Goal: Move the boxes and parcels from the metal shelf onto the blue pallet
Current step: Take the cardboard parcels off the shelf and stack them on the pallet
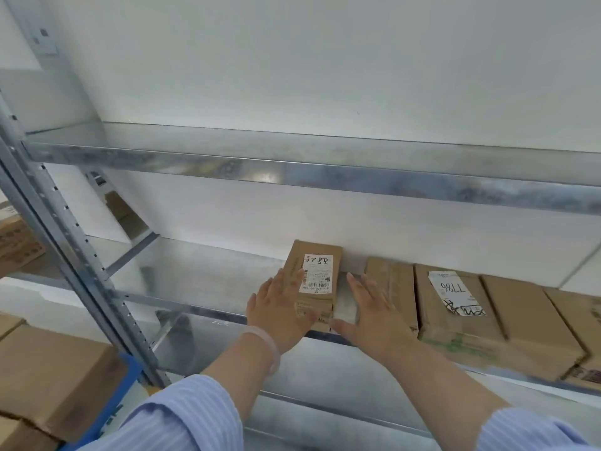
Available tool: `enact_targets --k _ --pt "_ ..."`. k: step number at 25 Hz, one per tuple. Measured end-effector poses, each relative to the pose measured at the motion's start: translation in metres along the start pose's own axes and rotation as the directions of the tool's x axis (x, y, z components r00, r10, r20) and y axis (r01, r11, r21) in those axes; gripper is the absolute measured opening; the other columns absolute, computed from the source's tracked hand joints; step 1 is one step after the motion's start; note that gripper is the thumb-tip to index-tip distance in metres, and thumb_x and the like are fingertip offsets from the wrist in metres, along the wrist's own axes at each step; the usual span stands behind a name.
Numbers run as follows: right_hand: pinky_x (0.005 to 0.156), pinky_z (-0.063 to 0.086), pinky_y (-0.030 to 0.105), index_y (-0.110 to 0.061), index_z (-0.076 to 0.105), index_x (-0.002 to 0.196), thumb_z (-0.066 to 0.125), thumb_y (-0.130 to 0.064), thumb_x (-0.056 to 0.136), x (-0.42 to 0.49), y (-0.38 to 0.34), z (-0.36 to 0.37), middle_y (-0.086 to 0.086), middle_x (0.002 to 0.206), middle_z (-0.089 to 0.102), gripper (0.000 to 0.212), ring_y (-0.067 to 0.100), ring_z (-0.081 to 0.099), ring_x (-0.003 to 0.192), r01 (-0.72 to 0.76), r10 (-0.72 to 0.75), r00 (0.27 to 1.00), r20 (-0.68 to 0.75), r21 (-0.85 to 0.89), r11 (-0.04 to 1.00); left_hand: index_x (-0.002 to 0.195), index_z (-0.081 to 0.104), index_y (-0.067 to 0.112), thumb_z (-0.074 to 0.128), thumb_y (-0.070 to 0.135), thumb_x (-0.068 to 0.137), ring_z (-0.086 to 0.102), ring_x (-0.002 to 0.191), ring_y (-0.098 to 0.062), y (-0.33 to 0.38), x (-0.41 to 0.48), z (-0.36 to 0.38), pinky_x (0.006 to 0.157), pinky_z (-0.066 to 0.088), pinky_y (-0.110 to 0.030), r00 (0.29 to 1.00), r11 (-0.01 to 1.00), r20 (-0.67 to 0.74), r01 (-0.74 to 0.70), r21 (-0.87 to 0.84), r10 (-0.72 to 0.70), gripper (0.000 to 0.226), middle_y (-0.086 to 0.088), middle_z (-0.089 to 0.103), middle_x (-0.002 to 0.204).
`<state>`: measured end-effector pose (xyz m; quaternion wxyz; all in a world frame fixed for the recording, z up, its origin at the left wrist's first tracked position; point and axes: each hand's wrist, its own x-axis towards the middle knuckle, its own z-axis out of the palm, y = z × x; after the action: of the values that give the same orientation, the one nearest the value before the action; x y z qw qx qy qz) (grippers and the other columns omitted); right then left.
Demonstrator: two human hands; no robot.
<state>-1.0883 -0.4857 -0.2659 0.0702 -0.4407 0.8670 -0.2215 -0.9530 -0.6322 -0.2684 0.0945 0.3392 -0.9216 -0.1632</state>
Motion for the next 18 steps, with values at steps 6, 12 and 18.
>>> enact_targets --k 6,12,18 --pt "0.116 0.01 0.038 -0.035 0.001 0.153 0.049 -0.059 0.09 0.043 -0.011 0.031 -0.004 0.162 -0.001 0.082 0.016 -0.002 0.147 -0.134 0.128 0.987 0.1 0.054 0.99 0.148 -0.004 0.048 0.041 0.067 0.086 0.001 0.147 -0.025 -0.027 0.04 0.01 0.115 0.013 -0.048 0.986 0.998 0.162 0.053 -0.02 -0.049 0.079 0.005 -0.003 0.162" --pt "0.118 0.013 0.046 -0.037 0.002 0.152 0.044 -0.06 0.091 0.109 -0.009 0.054 -0.007 0.161 0.002 0.078 0.02 0.003 0.147 -0.336 0.319 0.939 0.131 0.14 0.931 0.147 -0.004 0.051 0.043 0.068 0.084 0.0 0.147 -0.028 -0.052 0.112 0.021 0.115 0.017 -0.048 0.967 0.99 0.256 0.032 -0.14 0.005 0.08 0.007 -0.004 0.161" --pt "0.092 0.046 0.03 -0.047 0.006 0.148 0.056 -0.042 0.093 0.126 -0.002 0.088 -0.001 0.146 0.036 0.075 0.016 0.046 0.119 -0.455 0.417 0.891 0.181 0.375 0.808 0.148 0.005 0.049 0.06 0.055 0.082 0.038 0.133 -0.023 -0.065 0.141 0.057 0.109 0.036 -0.038 0.924 0.921 0.378 0.091 -0.378 0.064 0.086 -0.001 0.025 0.153"
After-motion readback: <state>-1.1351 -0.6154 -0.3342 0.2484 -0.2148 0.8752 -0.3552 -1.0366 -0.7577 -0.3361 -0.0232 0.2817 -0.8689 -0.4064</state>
